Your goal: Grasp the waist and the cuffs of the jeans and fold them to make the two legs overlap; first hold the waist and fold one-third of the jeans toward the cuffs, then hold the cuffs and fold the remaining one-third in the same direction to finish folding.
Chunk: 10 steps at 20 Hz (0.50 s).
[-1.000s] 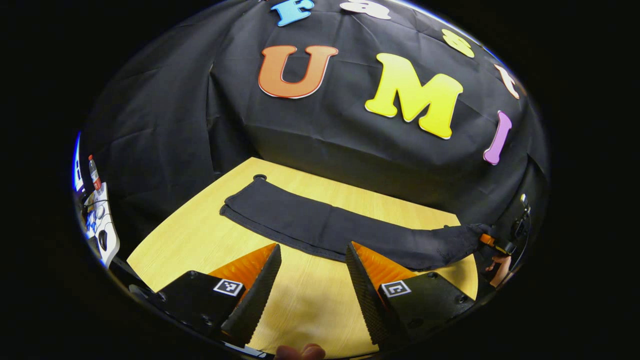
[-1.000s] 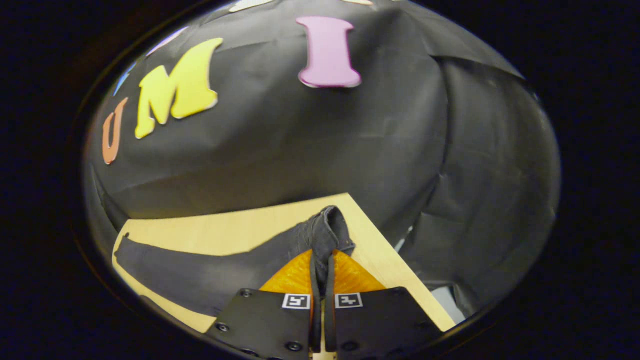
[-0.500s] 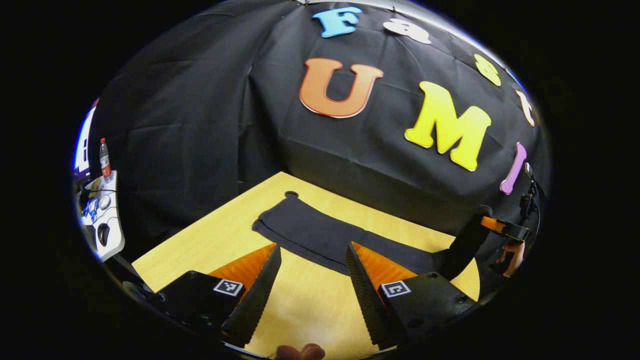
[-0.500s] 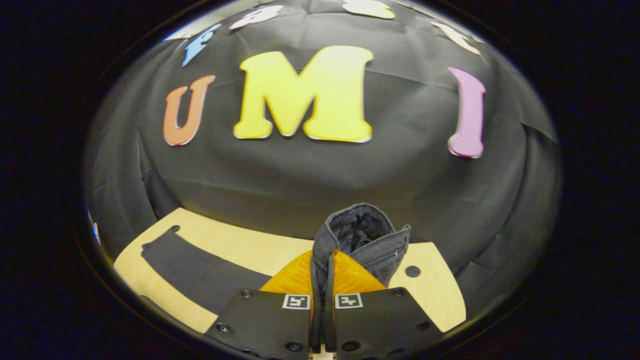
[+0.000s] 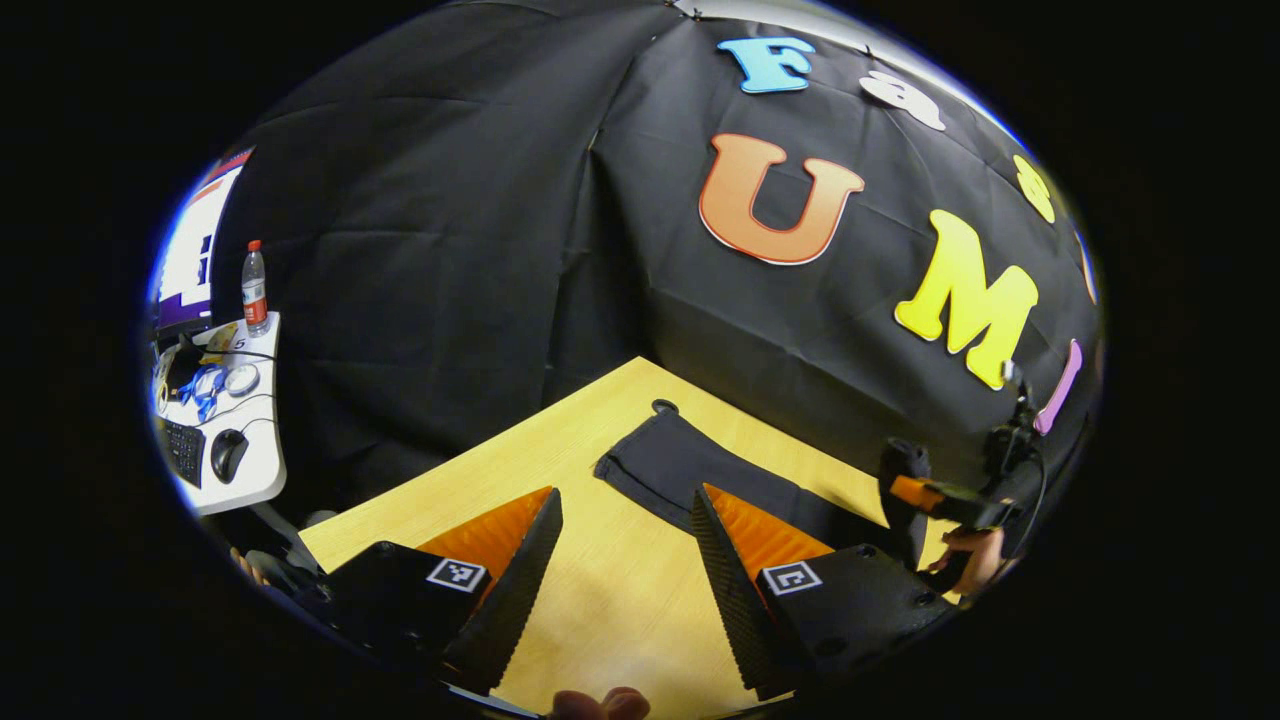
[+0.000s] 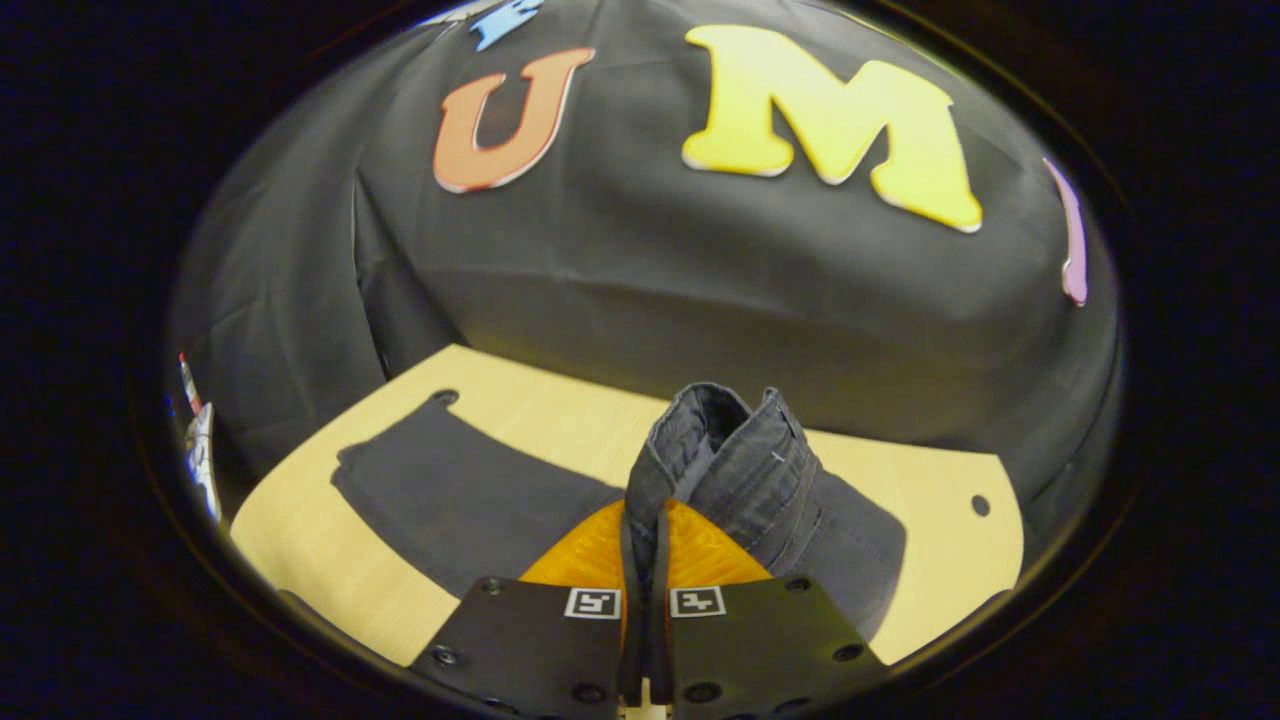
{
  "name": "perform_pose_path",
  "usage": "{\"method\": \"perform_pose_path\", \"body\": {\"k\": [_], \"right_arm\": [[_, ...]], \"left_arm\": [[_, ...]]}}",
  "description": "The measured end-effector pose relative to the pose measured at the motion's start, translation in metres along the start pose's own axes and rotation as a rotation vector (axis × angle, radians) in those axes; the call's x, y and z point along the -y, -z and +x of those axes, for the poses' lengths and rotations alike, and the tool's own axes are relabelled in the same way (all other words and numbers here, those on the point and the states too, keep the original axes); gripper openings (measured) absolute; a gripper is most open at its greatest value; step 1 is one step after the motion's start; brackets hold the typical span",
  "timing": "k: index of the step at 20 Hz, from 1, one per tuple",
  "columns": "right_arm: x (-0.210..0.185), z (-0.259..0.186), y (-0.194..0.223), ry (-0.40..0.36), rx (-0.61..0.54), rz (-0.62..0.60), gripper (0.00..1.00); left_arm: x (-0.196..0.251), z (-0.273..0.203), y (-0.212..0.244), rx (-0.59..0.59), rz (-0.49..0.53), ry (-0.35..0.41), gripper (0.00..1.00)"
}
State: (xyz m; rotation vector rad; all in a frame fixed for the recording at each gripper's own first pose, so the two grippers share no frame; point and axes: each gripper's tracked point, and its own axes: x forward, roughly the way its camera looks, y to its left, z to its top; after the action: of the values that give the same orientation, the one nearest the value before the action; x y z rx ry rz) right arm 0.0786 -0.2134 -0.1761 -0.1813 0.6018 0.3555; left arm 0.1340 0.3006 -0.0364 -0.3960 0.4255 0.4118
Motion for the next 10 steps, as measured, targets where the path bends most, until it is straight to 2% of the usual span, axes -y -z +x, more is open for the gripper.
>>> {"method": "perform_pose_path", "body": {"k": [4, 5, 6, 7, 10], "right_arm": [[0.010, 0.000, 0.012, 0.013, -0.108, -0.050, 0.04], [0.012, -0.001, 0.015, 0.013, -0.120, -0.068, 0.00], [0.012, 0.000, 0.015, 0.007, -0.130, -0.078, 0.03], [0.013, -0.003, 0.011, -0.003, -0.134, -0.077, 0.11], [-0.005, -0.022, 0.005, -0.095, -0.133, -0.017, 0.28]], "left_arm": [[-0.013, 0.005, -0.001, -0.015, -0.014, -0.013, 0.85], [-0.014, 0.006, -0.001, -0.018, -0.013, -0.015, 0.85], [-0.015, 0.009, 0.001, -0.024, -0.011, -0.021, 0.85], [-0.017, 0.012, 0.003, -0.033, -0.010, -0.024, 0.85], [-0.015, 0.023, 0.012, -0.080, -0.033, -0.023, 0.85]]}}
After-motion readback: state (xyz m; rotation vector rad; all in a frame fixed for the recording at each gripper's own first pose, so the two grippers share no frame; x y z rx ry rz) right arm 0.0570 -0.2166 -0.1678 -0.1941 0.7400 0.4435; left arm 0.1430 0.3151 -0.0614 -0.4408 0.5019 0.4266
